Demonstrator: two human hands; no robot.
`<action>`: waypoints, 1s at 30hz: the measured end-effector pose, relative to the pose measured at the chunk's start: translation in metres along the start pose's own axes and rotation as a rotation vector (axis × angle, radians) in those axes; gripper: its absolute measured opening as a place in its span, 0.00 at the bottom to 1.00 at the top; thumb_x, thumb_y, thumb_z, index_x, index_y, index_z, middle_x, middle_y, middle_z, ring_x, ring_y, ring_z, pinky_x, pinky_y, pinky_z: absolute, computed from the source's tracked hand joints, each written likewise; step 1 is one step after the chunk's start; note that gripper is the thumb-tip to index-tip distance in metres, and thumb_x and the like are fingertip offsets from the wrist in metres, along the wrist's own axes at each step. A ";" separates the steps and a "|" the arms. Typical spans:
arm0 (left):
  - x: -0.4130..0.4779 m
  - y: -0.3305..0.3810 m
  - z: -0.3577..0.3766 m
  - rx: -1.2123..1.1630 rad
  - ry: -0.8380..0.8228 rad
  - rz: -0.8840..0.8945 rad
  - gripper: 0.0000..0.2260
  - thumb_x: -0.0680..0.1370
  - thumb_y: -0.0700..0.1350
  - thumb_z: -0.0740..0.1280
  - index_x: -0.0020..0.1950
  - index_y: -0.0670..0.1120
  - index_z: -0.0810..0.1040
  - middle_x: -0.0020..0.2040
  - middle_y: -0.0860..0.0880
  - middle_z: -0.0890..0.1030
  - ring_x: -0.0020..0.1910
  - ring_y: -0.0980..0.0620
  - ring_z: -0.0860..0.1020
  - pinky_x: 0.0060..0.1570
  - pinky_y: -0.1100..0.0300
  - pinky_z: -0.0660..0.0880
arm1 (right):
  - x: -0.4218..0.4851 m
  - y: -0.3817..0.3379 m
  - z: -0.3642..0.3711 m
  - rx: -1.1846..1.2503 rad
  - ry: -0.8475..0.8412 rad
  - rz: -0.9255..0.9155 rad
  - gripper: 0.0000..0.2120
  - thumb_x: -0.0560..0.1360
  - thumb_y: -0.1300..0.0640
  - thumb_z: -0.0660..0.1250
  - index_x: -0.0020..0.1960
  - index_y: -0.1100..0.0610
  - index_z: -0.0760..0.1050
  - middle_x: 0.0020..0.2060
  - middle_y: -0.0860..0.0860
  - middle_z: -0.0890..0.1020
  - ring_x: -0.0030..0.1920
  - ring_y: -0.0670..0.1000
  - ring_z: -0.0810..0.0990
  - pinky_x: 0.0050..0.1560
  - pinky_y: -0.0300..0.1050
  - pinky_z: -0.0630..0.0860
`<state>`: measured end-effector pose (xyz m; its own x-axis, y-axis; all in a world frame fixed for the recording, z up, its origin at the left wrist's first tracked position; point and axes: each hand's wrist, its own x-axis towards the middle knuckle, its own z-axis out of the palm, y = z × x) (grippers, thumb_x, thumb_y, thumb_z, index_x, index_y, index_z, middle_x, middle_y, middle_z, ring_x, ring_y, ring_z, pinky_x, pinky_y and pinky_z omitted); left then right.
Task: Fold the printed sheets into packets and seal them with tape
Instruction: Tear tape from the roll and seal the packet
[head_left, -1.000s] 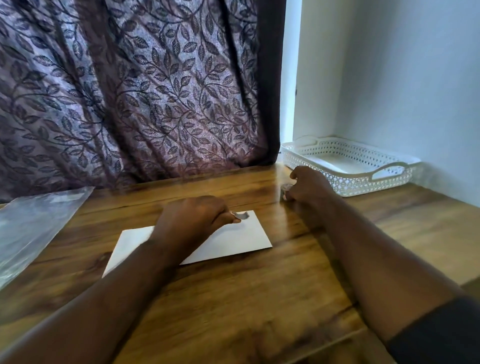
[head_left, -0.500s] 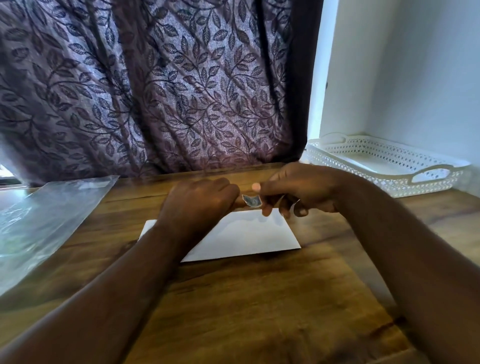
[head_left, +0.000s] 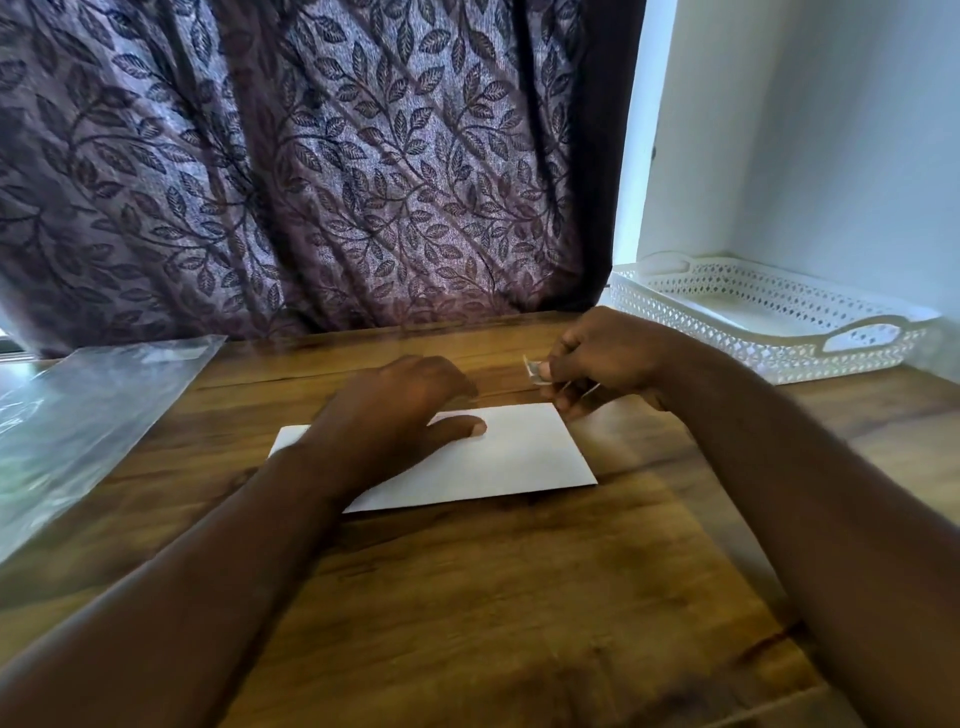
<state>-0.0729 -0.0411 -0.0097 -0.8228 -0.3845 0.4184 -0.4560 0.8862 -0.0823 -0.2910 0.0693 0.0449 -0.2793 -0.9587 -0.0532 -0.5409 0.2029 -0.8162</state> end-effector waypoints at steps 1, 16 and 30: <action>-0.001 -0.002 0.003 -0.050 -0.041 0.002 0.24 0.76 0.70 0.57 0.66 0.59 0.75 0.66 0.58 0.76 0.65 0.53 0.73 0.63 0.52 0.73 | 0.002 0.003 -0.001 -0.005 0.017 0.013 0.08 0.79 0.64 0.68 0.51 0.70 0.79 0.44 0.65 0.85 0.40 0.57 0.82 0.41 0.51 0.83; -0.017 0.013 -0.006 -0.160 -0.189 -0.048 0.38 0.67 0.80 0.50 0.66 0.61 0.76 0.65 0.61 0.72 0.63 0.58 0.69 0.60 0.53 0.68 | 0.012 0.010 0.010 -0.275 -0.061 0.105 0.13 0.77 0.52 0.72 0.46 0.63 0.80 0.35 0.53 0.78 0.37 0.51 0.75 0.34 0.43 0.72; 0.005 0.035 0.009 -0.212 -0.119 -0.046 0.24 0.79 0.61 0.62 0.74 0.55 0.70 0.48 0.58 0.71 0.47 0.58 0.66 0.42 0.71 0.60 | 0.018 0.007 0.020 -0.443 -0.074 0.129 0.16 0.73 0.49 0.76 0.37 0.59 0.75 0.32 0.55 0.75 0.34 0.54 0.73 0.36 0.46 0.70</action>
<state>-0.0958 -0.0146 -0.0187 -0.8428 -0.4419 0.3071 -0.4226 0.8968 0.1308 -0.2840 0.0496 0.0266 -0.3178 -0.9284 -0.1924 -0.7967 0.3715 -0.4767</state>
